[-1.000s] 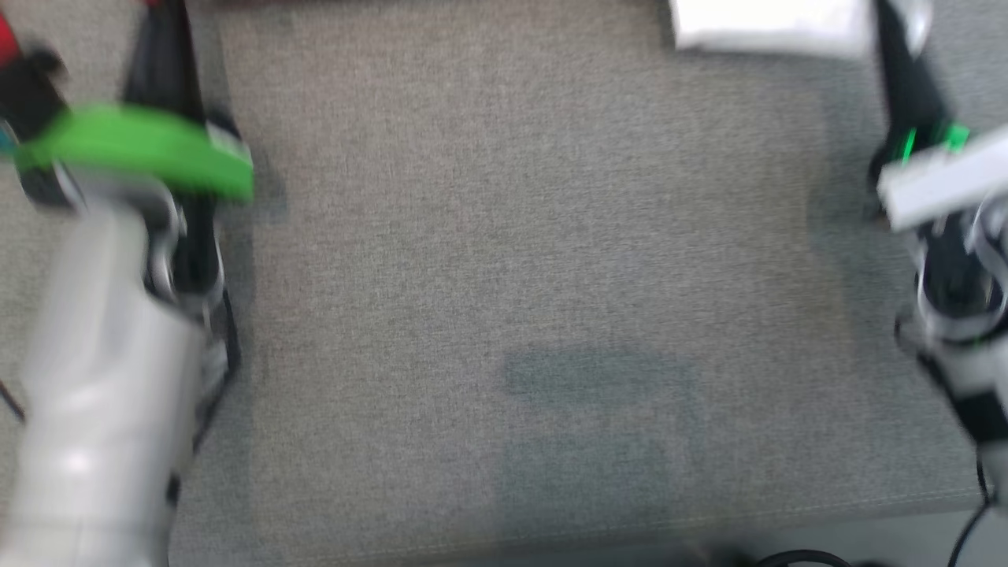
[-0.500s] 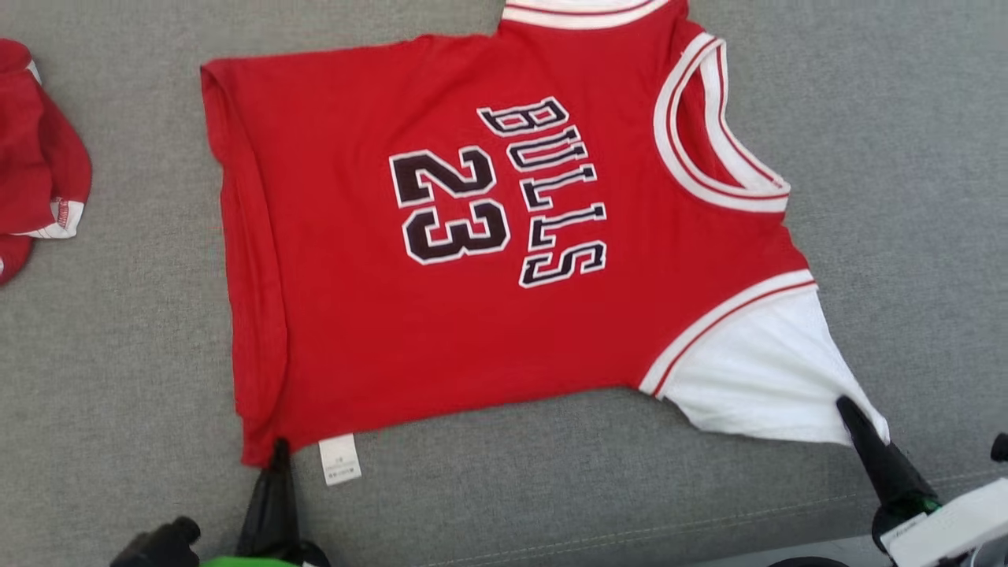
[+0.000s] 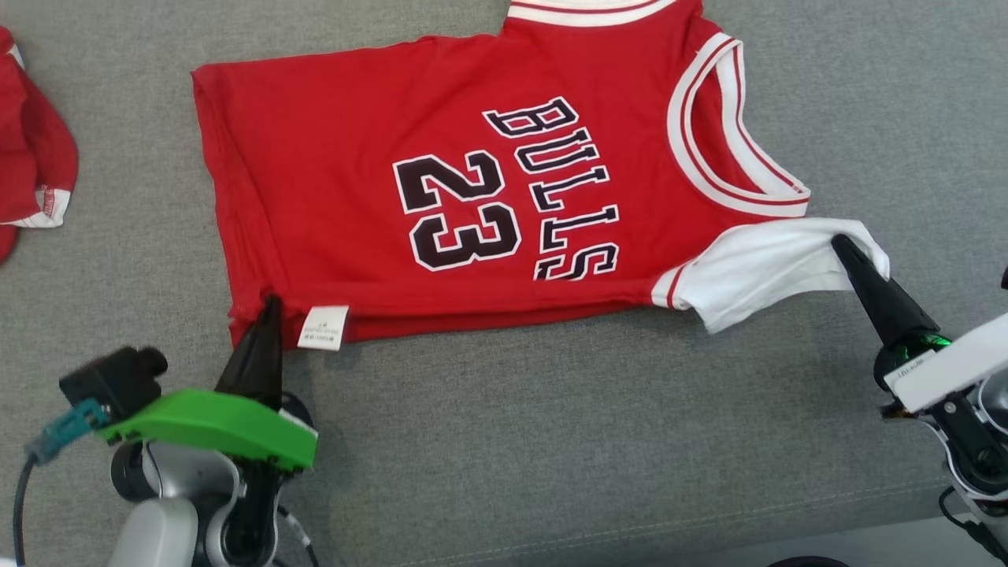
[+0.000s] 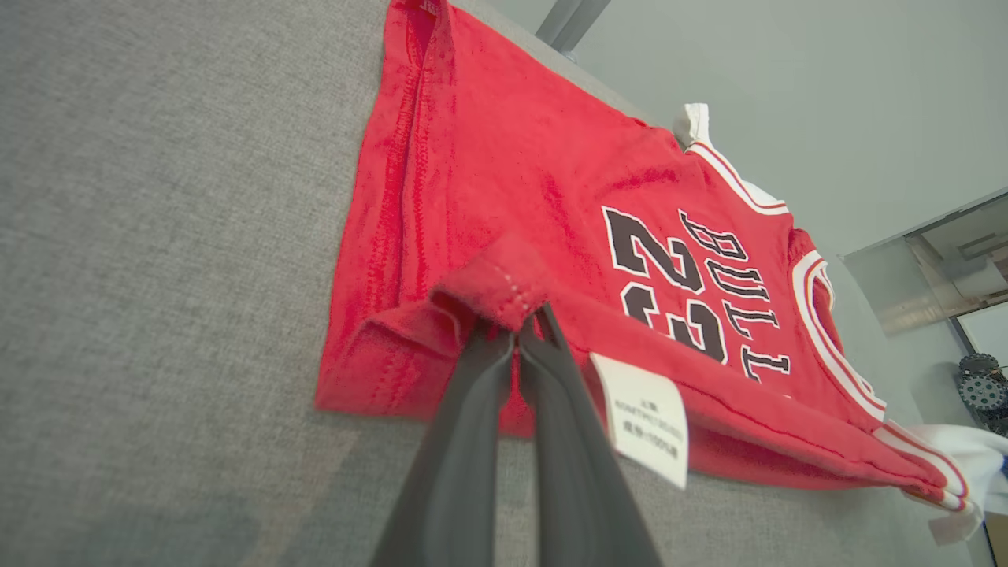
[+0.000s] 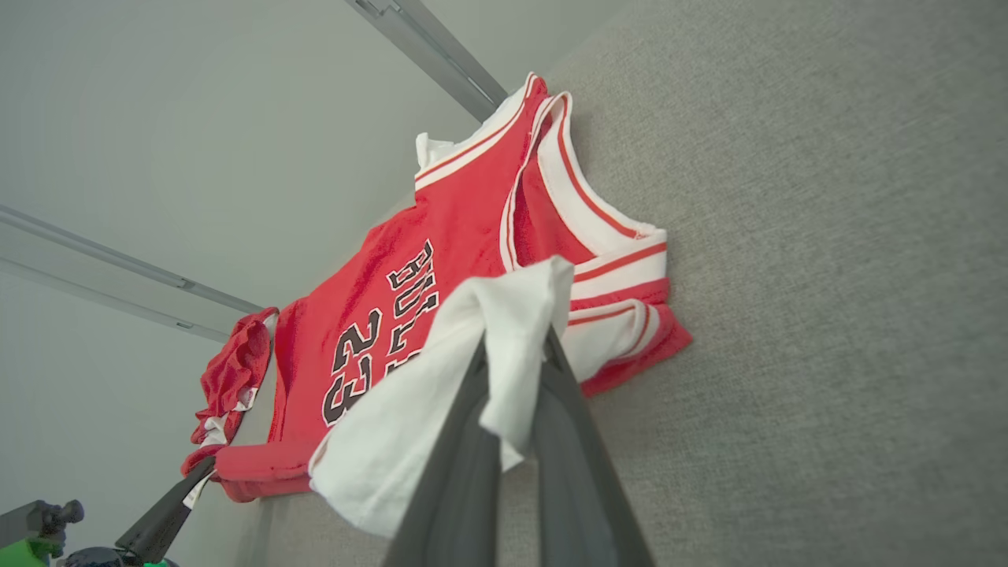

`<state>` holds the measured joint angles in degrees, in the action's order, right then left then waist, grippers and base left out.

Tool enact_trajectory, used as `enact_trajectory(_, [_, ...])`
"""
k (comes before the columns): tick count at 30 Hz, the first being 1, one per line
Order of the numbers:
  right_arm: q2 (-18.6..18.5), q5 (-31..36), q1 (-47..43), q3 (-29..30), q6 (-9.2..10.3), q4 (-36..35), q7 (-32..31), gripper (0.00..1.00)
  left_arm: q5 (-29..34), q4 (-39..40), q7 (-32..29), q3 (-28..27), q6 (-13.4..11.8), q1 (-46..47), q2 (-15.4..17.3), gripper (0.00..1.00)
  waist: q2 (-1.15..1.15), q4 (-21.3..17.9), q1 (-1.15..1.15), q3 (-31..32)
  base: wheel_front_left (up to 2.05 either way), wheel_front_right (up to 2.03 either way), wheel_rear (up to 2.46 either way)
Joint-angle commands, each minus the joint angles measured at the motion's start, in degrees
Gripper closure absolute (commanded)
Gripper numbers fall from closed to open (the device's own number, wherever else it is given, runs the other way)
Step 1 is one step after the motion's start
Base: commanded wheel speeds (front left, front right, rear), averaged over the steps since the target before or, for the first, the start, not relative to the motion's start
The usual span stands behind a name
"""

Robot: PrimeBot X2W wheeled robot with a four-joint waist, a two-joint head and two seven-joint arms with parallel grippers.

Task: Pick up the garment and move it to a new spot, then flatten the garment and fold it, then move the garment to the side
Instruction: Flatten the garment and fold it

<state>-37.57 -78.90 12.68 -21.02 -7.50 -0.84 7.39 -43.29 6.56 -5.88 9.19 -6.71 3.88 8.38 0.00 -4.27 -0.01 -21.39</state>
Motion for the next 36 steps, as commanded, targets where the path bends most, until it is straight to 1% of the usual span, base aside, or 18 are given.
enact_trajectory(1, [0.71,0.85,2.67,-1.15,0.02,2.24,-1.42,1.0,-0.82,0.09,-2.22,-0.27,-0.86,3.72,0.61,1.0,0.0,1.33,0.01,-1.66,0.0,0.0,0.0])
enact_trajectory(3, [1.38,2.05,6.48,-2.1,0.01,5.81,-2.76,1.0,-1.27,-1.08,-5.49,0.58,-1.26,7.92,1.09,1.0,0.0,2.49,0.01,-2.36,0.0,0.0,0.0])
enact_trajectory(6, [3.53,2.87,11.41,-3.08,0.0,10.94,-3.57,1.0,0.23,-5.53,-9.26,2.33,-1.62,14.32,2.25,1.0,0.0,3.71,0.01,-2.88,0.0,0.0,0.0])
enact_trajectory(10, [5.89,3.54,16.73,-4.38,0.0,15.96,-4.37,1.0,1.61,-12.42,-10.85,3.53,-1.95,20.8,1.86,1.0,0.0,4.23,0.01,-3.36,0.0,0.0,0.0])
enact_trajectory(13, [6.59,5.29,20.12,-4.84,0.0,19.96,-3.82,1.0,2.78,-17.54,-11.46,4.95,-1.51,23.61,1.86,1.0,0.0,4.17,0.01,-3.45,0.0,0.0,0.0])
enact_trajectory(14, [6.94,6.45,21.32,-5.3,0.0,20.73,-3.23,0.52,2.92,-19.1,-11.15,4.89,-1.79,24.44,1.79,1.0,0.0,4.03,0.01,-3.42,0.0,0.0,0.0])
enact_trajectory(15, [7.36,7.17,22.15,-5.8,0.0,21.51,-2.88,0.0,3.18,-20.52,-11.06,4.99,-1.96,25.0,1.86,1.0,0.0,3.85,0.01,-3.32,0.0,0.0,0.0])
enact_trajectory(16, [7.56,7.62,22.67,-6.15,0.0,22.28,-2.58,0.0,3.07,-21.91,-10.84,4.89,-2.17,25.22,1.71,0.84,0.0,3.65,0.01,-3.14,0.0,0.0,0.0])
enact_trajectory(17, [7.52,8.25,23.42,-6.32,0.01,22.76,-1.79,0.0,2.57,-23.29,-10.64,4.51,-2.45,25.18,1.39,0.58,0.0,3.42,0.01,-2.89,0.0,0.0,0.0])
enact_trajectory(18, [7.52,8.25,23.42,-6.32,0.01,22.76,-1.79,0.0,2.57,-23.29,-10.64,4.51,-2.45,25.18,1.39,0.58,0.0,3.42,0.01,-2.89,0.0,0.0,0.0])
enact_trajectory(19, [7.41,8.77,24.17,-6.33,0.01,23.2,-0.88,0.0,2.19,-24.14,-10.51,4.26,-2.44,24.9,1.27,0.07,0.0,3.09,0.01,-2.7,0.0,0.0,0.0])
enact_trajectory(20, [7.29,9.32,24.58,-6.53,0.0,23.34,-0.07,0.0,2.08,-24.82,-10.12,4.14,-2.17,24.36,1.4,0.0,0.0,2.79,0.01,-2.51,0.0,0.0,0.0])
enact_trajectory(23, [6.0,11.27,24.5,-7.45,0.01,22.03,2.76,0.0,3.26,-24.39,-8.73,4.66,-1.38,21.68,2.77,0.0,0.0,1.89,0.01,-1.89,0.0,0.0,0.0])
enact_trajectory(27, [1.77,14.5,20.4,-9.39,0.01,18.13,4.58,0.0,2.37,-16.71,-6.09,4.0,-0.86,15.83,3.02,0.0,0.0,0.79,0.01,-0.65,0.0,0.0,0.0])
enact_trajectory(29, [-1.26,17.12,17.81,-10.87,0.01,16.34,4.33,0.0,1.72,-11.53,-6.41,3.65,-1.45,11.27,3.8,0.0,0.0,0.35,0.01,-0.49,0.0,0.0,0.0])
enact_trajectory(32, [-3.58,20.76,14.14,-11.7,0.0,15.67,3.81,0.0,3.06,-5.9,-7.28,3.49,-3.05,5.44,5.95,0.0,0.0,0.07,0.01,-0.92,0.0,0.0,0.0])
enact_trajectory(34, [-3.69,22.84,12.35,-11.2,0.0,16.47,4.03,0.0,2.56,-3.74,-7.14,2.66,-4.28,3.4,5.95,0.0,0.0,0.18,0.01,-1.5,0.0,0.0,0.0])
enact_trajectory(36, [-2.58,24.44,11.43,-10.29,0.0,17.64,4.35,0.0,2.17,-2.91,-6.14,1.44,-5.2,2.76,5.72,0.0,0.0,0.29,0.01,-2.02,0.0,0.0,0.0])
